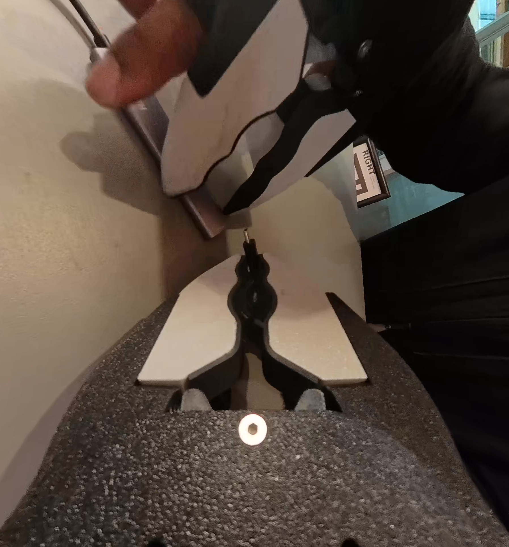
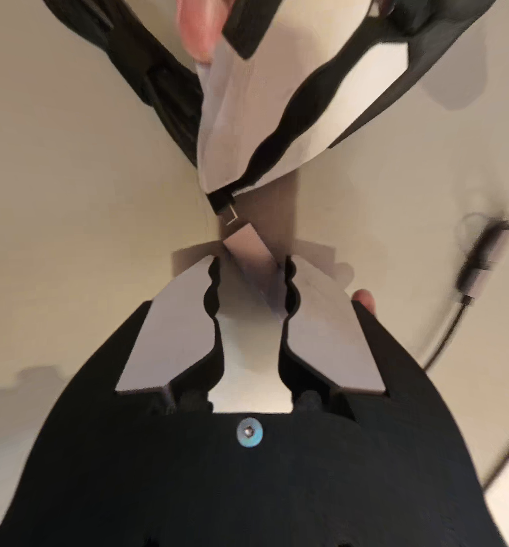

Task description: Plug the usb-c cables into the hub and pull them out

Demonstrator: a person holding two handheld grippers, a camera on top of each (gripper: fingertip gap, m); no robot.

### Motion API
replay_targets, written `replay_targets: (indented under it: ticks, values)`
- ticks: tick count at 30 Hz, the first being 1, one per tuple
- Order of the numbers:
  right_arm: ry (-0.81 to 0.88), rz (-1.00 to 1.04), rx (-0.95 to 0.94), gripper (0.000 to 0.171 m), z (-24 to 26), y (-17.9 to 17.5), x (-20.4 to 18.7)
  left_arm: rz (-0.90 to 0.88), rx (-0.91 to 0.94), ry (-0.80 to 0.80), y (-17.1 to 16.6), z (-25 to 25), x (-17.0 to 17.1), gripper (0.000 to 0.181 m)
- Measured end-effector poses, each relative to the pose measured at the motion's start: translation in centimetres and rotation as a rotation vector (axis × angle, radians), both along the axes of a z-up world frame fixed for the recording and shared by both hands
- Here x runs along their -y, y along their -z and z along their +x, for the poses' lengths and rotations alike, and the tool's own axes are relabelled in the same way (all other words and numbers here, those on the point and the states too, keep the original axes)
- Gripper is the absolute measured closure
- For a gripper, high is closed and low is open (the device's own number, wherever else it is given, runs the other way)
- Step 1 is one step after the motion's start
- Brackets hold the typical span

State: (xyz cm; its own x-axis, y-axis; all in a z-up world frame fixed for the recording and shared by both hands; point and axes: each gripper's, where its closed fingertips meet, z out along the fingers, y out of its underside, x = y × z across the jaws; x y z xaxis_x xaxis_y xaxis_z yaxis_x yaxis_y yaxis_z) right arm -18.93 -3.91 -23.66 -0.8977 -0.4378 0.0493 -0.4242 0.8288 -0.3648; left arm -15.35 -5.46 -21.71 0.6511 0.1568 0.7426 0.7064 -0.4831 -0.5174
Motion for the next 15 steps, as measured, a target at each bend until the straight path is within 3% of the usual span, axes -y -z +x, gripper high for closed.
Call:
replay_targets:
  ticks: [5,10,15]
  values:
    - [0.074,0.038,-0.001,0.142,0.3,0.1,0.4,0.023,0.013,-0.006,-0.2,-0.2,0.3,0.174]
    - [0.168,-0.290,-0.385,0.146,-1.0,-0.9,1.2,0.032,0.019,-0.008,-0.2,-0.3,0.3,0.173]
    - [0.252,-0.488,-0.582,0.147,0.1,-1.6,0.8,0.032,0.015,-0.007,-0.2,-0.4,0.2,0.173]
